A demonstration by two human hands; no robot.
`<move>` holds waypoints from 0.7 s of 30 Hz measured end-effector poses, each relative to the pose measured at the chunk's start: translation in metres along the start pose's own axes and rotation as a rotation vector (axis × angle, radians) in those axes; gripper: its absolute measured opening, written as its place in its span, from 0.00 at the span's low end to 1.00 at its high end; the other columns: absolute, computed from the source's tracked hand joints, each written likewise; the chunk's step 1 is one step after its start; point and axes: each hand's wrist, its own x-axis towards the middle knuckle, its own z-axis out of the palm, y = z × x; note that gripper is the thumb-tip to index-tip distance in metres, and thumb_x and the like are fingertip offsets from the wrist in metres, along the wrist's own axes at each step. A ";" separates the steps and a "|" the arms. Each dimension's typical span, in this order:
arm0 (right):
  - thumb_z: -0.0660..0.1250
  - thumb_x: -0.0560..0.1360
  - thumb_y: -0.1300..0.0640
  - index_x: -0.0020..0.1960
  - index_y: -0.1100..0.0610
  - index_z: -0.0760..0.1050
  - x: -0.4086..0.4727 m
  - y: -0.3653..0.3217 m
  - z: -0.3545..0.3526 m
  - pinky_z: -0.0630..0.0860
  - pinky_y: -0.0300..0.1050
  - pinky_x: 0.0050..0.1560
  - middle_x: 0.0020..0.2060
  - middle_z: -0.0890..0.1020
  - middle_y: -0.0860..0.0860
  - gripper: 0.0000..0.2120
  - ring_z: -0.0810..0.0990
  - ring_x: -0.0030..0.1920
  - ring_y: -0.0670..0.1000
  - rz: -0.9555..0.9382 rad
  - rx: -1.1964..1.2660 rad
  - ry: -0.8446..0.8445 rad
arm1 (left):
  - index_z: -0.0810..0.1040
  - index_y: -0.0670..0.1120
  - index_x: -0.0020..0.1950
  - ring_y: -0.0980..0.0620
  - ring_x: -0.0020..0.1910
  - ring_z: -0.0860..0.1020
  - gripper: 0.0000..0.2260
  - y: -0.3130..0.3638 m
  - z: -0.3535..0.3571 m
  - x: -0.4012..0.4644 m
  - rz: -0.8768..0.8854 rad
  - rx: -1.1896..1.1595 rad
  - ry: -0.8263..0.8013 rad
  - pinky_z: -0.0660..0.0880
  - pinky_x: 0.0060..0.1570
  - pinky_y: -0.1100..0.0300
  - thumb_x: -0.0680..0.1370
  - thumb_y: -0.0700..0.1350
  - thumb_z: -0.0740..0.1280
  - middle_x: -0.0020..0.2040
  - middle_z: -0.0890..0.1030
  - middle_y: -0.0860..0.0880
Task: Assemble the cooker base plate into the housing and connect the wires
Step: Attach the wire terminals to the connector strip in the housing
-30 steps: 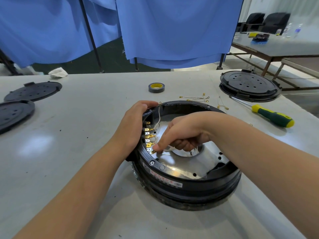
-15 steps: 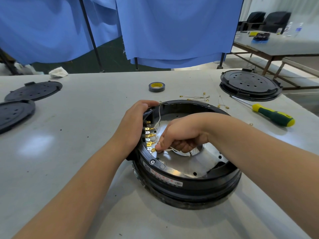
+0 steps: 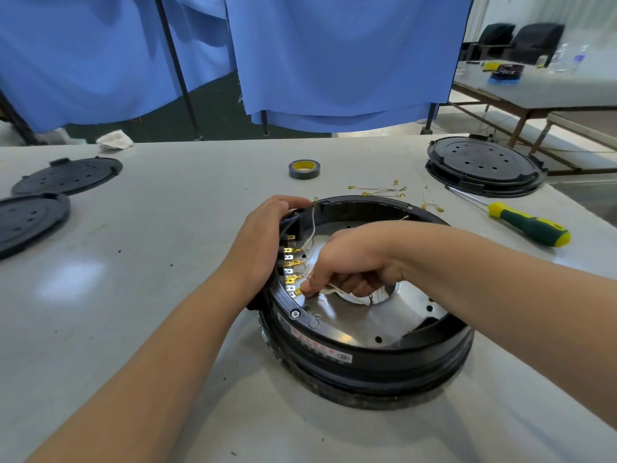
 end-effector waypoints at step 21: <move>0.73 0.71 0.49 0.45 0.44 0.78 -0.017 0.016 0.028 0.73 0.37 0.40 0.42 0.78 0.44 0.05 0.74 0.37 0.40 -0.425 -0.267 0.535 | 0.80 0.49 0.55 0.49 0.61 0.77 0.19 -0.001 -0.002 0.000 0.024 0.059 0.004 0.70 0.67 0.47 0.81 0.41 0.50 0.59 0.81 0.49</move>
